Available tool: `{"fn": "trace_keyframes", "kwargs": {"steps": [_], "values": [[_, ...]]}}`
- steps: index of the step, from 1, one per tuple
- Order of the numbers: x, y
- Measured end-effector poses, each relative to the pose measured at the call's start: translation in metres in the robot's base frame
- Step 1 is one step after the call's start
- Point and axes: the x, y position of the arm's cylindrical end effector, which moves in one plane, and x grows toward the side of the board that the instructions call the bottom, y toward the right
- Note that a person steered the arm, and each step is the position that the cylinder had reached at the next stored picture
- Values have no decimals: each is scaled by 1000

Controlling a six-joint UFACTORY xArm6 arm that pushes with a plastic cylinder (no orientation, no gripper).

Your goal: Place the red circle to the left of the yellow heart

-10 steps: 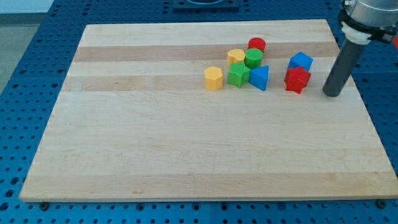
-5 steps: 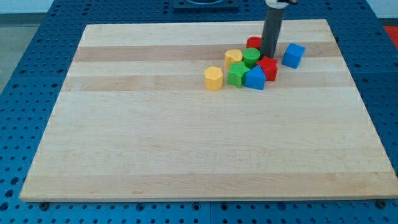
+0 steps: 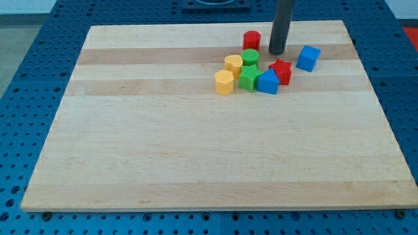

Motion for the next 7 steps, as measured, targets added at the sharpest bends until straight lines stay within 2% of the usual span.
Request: {"fn": "trace_keyframes", "kwargs": {"steps": [1,2,4,5,6,7], "values": [[-25,-6],[-26,-21],[21,-87],[21,-91],[12,-80],[-21,-17]]}}
